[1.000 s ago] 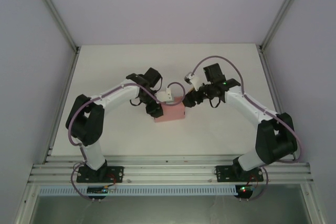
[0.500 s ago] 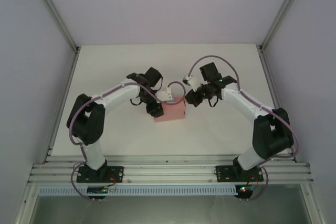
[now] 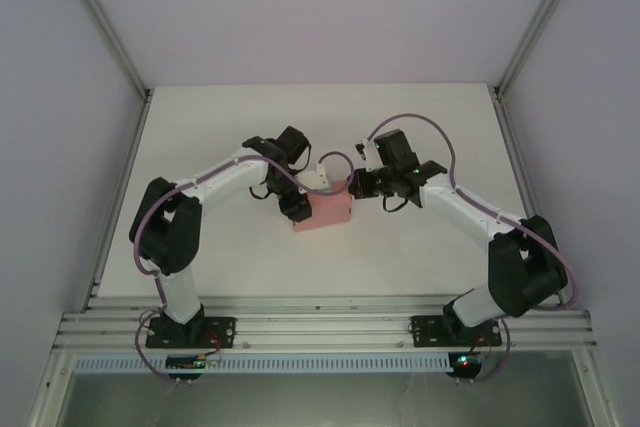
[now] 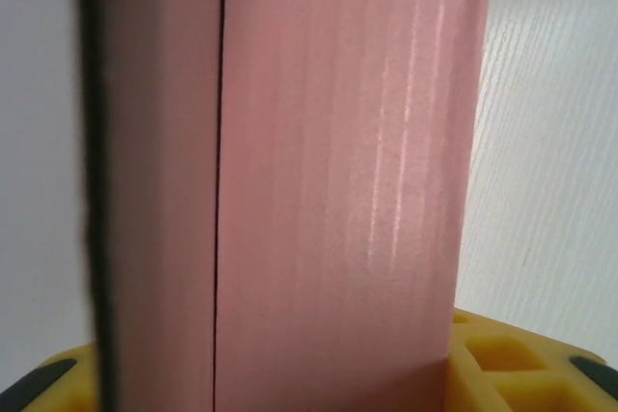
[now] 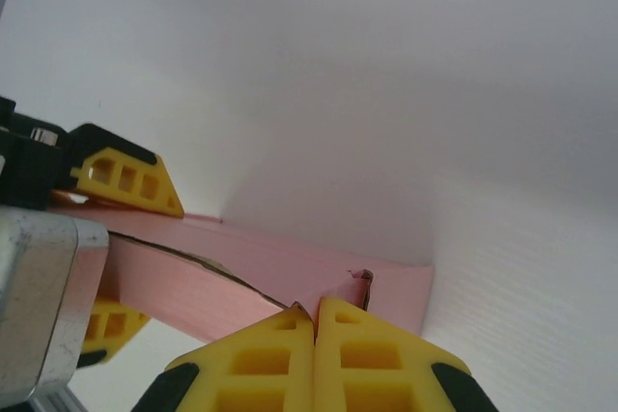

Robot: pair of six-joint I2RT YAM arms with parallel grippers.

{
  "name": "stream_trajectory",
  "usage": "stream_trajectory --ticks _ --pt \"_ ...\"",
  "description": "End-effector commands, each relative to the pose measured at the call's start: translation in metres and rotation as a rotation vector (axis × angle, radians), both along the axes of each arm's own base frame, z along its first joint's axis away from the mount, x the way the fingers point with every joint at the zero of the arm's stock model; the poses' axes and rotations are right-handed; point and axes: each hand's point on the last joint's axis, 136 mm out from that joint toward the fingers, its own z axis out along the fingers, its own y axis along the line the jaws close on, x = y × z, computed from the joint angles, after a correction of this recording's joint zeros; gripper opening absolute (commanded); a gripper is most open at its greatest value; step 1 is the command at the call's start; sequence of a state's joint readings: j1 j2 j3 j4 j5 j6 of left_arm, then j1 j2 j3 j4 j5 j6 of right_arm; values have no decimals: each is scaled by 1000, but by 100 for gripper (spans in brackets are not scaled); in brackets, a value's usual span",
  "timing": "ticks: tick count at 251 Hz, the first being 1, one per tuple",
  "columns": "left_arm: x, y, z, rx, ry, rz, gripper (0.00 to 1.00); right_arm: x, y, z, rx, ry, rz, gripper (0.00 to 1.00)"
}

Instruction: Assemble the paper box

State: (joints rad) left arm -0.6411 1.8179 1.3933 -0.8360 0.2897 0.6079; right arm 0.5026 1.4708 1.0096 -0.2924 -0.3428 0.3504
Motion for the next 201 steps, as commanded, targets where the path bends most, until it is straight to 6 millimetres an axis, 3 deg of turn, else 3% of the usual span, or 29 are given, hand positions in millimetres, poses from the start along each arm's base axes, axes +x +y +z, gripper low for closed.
stream_trajectory --ticks 1,43,101,174,187,193,201 --pt "18 -13 -2 -36 -51 11 47 -16 15 -8 20 -13 66 0" --pt "18 -13 -4 -29 -47 -3 47 -22 -4 -36 -140 -131 159 0" --pt "23 -14 -4 -21 -56 -5 49 -26 -16 -44 -238 -214 187 0" --pt "33 -20 22 -44 -87 35 77 -14 -13 -16 -195 -258 12 0" --pt "32 -19 30 -52 -96 46 87 -15 -11 -16 -203 -254 13 0" --pt "32 -19 34 -58 -105 51 99 -15 -10 -16 -212 -256 10 0" --pt "32 -18 39 -65 -115 59 100 -15 -11 -15 -225 -255 5 0"
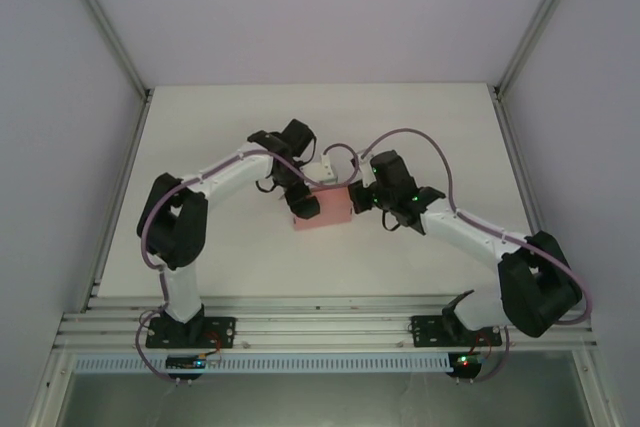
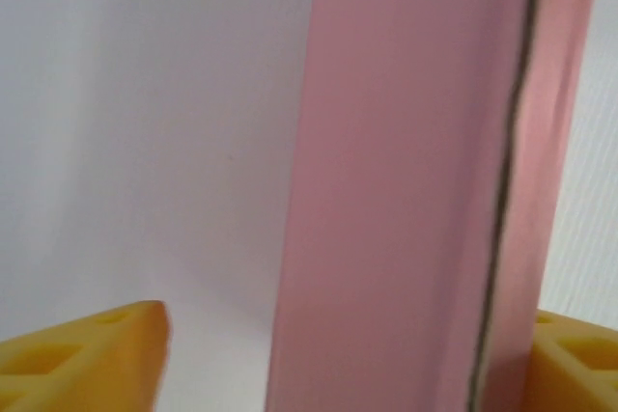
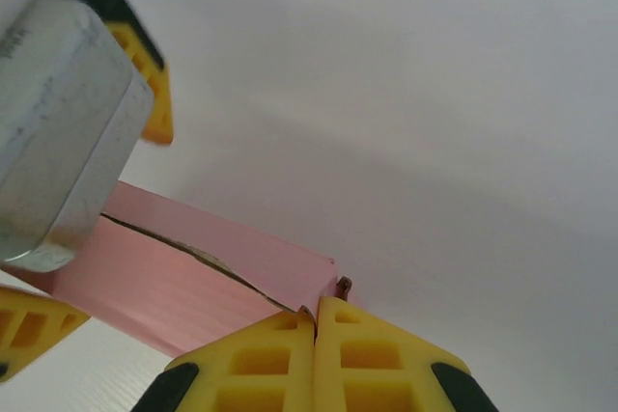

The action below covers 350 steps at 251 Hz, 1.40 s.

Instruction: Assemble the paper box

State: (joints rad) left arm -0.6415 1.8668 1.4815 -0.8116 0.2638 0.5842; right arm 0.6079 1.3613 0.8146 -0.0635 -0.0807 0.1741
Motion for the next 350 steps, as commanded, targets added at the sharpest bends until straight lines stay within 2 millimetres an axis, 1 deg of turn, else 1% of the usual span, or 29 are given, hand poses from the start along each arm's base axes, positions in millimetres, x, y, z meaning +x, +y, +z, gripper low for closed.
stream_trajectory --ticks 1,22,48,64,86,102,116,125,158,195,212,227,242,274,300,329,350 --pt "5 -3 30 -46 -58 30 100 -10 -5 -9 -56 55 -45 0" --pt "9 4 43 -48 -110 94 100 -11 -4 -8 -75 62 -49 0" --pt "16 23 57 -25 -177 235 100 -12 -3 -6 -80 66 -48 0" --pt "13 37 62 -9 -193 317 100 -12 -1 -5 -75 67 -44 0" --pt "-2 55 54 21 -191 363 100 -13 2 -4 -70 62 -29 0" --pt "-2 70 48 50 -224 426 99 -14 4 -5 -68 67 -20 0" --pt "-3 79 48 69 -221 494 90 -13 4 -4 -72 71 -24 0" --pt "-5 82 50 67 -209 528 88 -12 4 -3 -79 71 -26 0" --pt "-17 76 58 -30 -180 552 84 -12 3 -3 -90 75 -37 0" --pt "-28 74 60 -78 -136 584 64 -11 2 -3 -93 74 -54 0" --pt "-31 70 61 -97 -121 567 60 -11 2 -4 -93 77 -65 0" --pt "-32 66 63 -113 -111 564 60 -10 2 -3 -88 79 -77 0" --pt "-33 63 60 -116 -100 553 58 -10 2 -3 -86 78 -77 0" --pt "-35 65 51 -84 -75 556 57 -10 2 -2 -86 80 -81 0" --pt "-37 63 45 -70 -59 549 48 -11 1 -3 -88 84 -85 0" --pt "-37 59 43 -77 -47 545 44 -11 1 -4 -91 86 -88 0" --pt "-36 56 43 -87 -43 541 33 -11 1 -3 -87 86 -86 0"
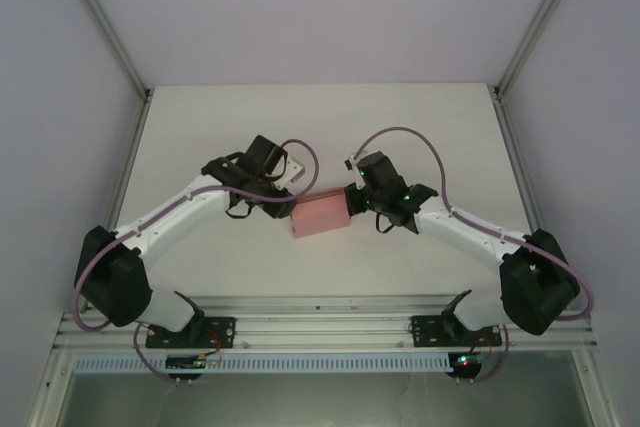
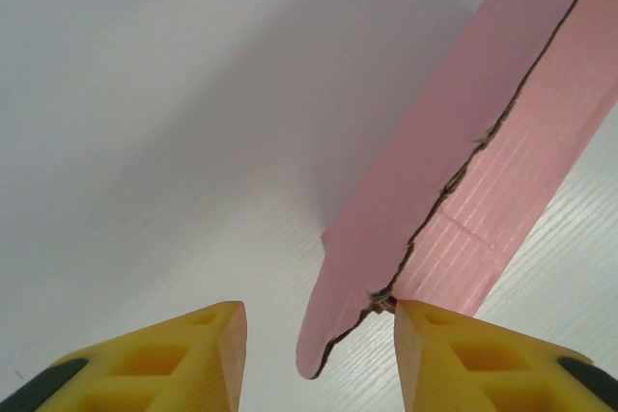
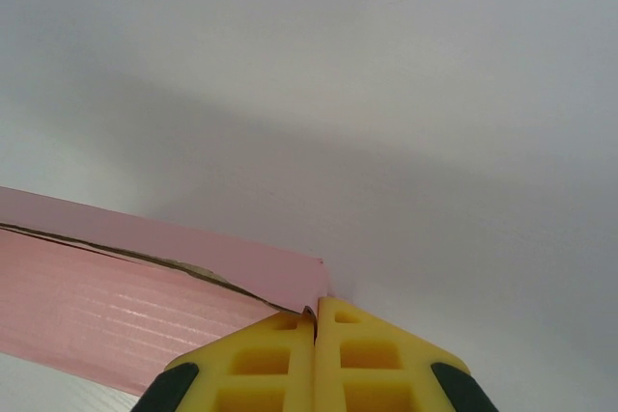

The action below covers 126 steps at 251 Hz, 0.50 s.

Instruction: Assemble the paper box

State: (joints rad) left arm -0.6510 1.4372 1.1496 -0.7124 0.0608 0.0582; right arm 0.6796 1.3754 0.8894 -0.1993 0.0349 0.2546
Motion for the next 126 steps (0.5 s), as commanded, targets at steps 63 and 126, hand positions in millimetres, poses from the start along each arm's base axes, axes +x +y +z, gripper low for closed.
stream_trajectory --ticks 63,126 --pt "2 -11 0 -54 35 44 0 -4 -6 -2 -38 12 -37 0" --pt "17 -30 5 -202 144 274 0 -6 -11 0 -99 -52 -134 0"
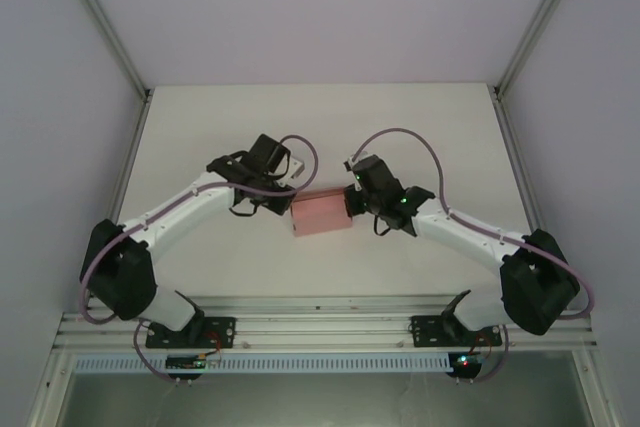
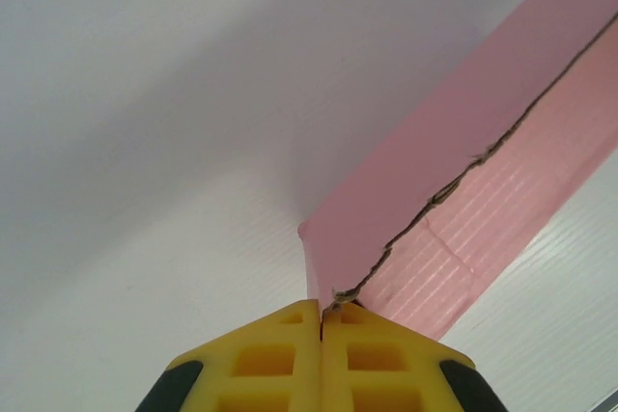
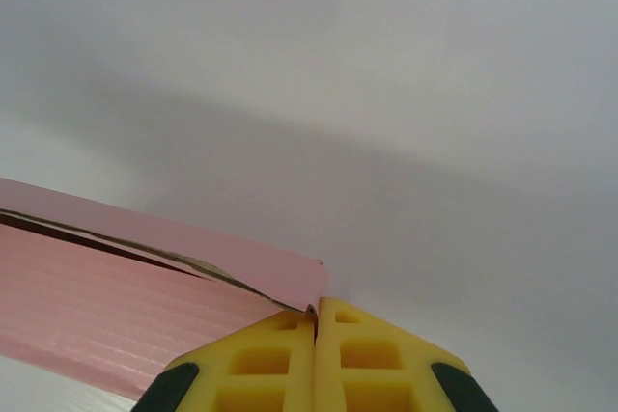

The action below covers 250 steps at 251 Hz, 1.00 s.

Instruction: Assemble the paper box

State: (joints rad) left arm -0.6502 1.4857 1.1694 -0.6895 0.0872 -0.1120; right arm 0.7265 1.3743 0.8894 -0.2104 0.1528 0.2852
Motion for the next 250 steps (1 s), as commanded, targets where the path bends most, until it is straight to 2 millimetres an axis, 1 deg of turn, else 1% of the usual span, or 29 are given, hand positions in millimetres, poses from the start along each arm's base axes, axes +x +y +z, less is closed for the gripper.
stream_trajectory --ticks 1,27,41,50,72,103,120,137,147,170,185,207,219,250 --pt "11 -21 10 -137 69 139 0 -5 -8 0 -49 -20 -78 0" --pt "7 -30 5 -198 212 184 0 -11 -8 0 -67 -43 -111 0" --pt "4 -30 4 -192 260 201 0 -13 -9 0 -82 -55 -118 0" --pt "3 -33 7 -205 275 192 0 -15 -11 0 -89 -60 -128 0" --pt "2 -32 13 -227 320 221 0 -18 -13 -1 -103 -70 -133 0" --pt "2 -28 19 -256 387 263 0 -23 -14 0 -153 -128 -142 0" --pt "3 -25 24 -269 401 282 0 -23 -15 1 -167 -155 -148 0" --pt "3 -29 32 -330 438 278 0 -23 -17 2 -177 -167 -159 0" --pt "4 -27 35 -328 437 286 0 -23 -18 3 -177 -169 -162 0" --pt "6 -18 28 -261 407 311 0 -24 -17 3 -166 -175 -162 0" --pt "2 -18 22 -246 400 292 0 -24 -16 2 -155 -176 -162 0" --pt "-3 -21 7 -189 354 255 0 -26 -16 -1 -136 -171 -162 0" --pt "-3 -17 -4 -139 321 279 0 -27 -15 -4 -127 -165 -162 0" --pt "-10 -12 -21 -89 279 306 0 -26 -16 -4 -123 -180 -172 0"
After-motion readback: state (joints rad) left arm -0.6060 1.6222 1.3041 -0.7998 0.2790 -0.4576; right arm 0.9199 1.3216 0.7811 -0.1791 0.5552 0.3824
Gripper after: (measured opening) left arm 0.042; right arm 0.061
